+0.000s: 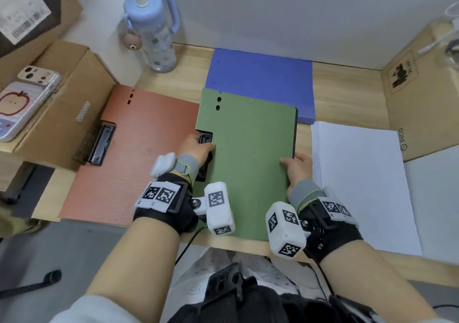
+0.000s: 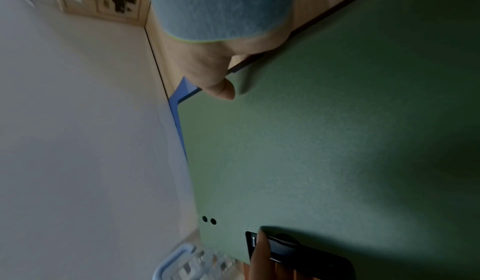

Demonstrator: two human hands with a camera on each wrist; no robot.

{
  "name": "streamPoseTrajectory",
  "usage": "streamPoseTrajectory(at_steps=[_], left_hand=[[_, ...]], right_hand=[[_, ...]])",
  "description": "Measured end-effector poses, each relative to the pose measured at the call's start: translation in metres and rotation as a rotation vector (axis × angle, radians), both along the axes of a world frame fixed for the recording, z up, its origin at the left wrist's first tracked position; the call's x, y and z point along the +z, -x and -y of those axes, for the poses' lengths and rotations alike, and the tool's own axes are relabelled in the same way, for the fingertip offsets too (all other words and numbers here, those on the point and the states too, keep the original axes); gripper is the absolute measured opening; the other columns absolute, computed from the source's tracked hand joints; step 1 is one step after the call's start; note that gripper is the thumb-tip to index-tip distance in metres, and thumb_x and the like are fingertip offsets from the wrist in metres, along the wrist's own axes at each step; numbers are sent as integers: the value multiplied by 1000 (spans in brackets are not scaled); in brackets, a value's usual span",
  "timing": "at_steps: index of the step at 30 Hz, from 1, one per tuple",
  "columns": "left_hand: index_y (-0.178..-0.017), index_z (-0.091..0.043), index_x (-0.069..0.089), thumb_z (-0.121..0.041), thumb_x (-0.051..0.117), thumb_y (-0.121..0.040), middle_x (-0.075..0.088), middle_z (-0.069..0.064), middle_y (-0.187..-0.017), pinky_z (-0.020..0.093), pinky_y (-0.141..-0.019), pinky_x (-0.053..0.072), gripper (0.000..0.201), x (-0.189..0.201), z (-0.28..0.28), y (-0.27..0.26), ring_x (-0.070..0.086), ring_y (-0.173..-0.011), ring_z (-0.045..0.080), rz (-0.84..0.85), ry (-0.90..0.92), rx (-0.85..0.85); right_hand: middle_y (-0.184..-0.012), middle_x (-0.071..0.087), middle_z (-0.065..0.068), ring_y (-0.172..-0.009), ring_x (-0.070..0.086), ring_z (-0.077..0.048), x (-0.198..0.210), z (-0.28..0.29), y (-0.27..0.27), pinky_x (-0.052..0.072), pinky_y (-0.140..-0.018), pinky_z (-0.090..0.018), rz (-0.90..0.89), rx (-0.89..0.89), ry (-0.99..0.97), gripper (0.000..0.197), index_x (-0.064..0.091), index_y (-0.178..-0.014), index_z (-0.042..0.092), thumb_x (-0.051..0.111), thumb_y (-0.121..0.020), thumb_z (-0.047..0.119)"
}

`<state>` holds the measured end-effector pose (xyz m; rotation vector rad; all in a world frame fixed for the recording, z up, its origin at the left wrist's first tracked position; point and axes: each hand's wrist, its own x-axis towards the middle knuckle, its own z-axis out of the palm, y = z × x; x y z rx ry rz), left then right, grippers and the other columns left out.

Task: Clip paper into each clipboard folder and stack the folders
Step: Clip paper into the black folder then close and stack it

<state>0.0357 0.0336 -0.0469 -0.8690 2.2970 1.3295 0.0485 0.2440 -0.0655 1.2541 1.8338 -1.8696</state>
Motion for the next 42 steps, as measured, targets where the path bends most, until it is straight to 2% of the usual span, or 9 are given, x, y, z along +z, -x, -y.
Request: streamPoseTrajectory(at_steps=[4,9,19,23,25,31,35,37,42], left_hand=[[-123,-3,53,-20,60,-86,63,14,-115,27,-76,42,41,-11,-17,-4,59,-95,29,81,30,-71],[-122,-1,49,-21,61,-84,62,19,-115,37,-86,50,44,-20,-29,-7,61,-102,35,142,75,-121],[-120,-2,56,-26,50,-87,49,19,-130,33,-89,44,41,-18,-36,-6,56,-107,38,262,284,-265],[-118,-1,56,-25,50,-86,49,19,-130,33,-88,44,40,-17,-40,-7,56,-107,38,273,259,-276],[-121,-1,55,-23,50,-87,45,19,-133,31,-85,42,41,-19,-42,-6,54,-109,37,287,264,-270],[-136,-2,39,-17,43,-93,25,17,-142,30,-92,35,46,-13,-51,-5,43,-123,36,327,325,-317],[-132,-3,45,-21,45,-93,25,17,-144,26,-78,28,43,0,-59,-5,48,-104,34,314,315,-367],[-132,-1,44,-20,45,-93,23,17,-146,26,-76,30,43,8,-63,-4,46,-87,30,314,290,-394],[-121,-6,48,-21,47,-94,48,16,-126,28,-84,38,32,36,-69,1,51,-113,33,274,224,-469]], right_hand=[[-112,55,-7,-93,56,-28,-7,-20,-9,48,-97,-47,17,-16,-25,52,37,-131,20,52,-86,0],[-134,53,-8,-113,56,-30,-15,-25,-18,44,-103,-47,28,-3,-29,52,41,-132,15,51,-85,-3],[-133,53,-11,-122,51,-31,-20,-31,-13,39,-107,-46,84,71,-54,54,45,-137,12,47,-85,0],[-79,53,-8,-78,48,-24,-20,-37,-7,37,-83,-31,134,105,-62,7,55,-75,14,54,-68,11],[-66,44,-5,-73,42,-24,-17,-38,-5,35,-78,-33,129,73,-51,15,44,-59,15,51,-71,9],[-73,51,1,-87,49,-23,0,-37,-4,45,-91,-41,35,50,-6,13,51,-68,22,53,-77,15],[-69,45,-11,-72,40,-22,24,-35,0,35,-70,-35,-18,61,34,6,46,-59,12,52,-60,11],[-63,41,-10,-58,33,-20,38,-37,2,32,-62,-32,-45,59,45,15,45,-58,10,53,-70,7],[-65,47,-7,-35,37,-12,71,-37,5,32,-41,-14,-122,64,94,19,49,-68,13,48,-85,7]])
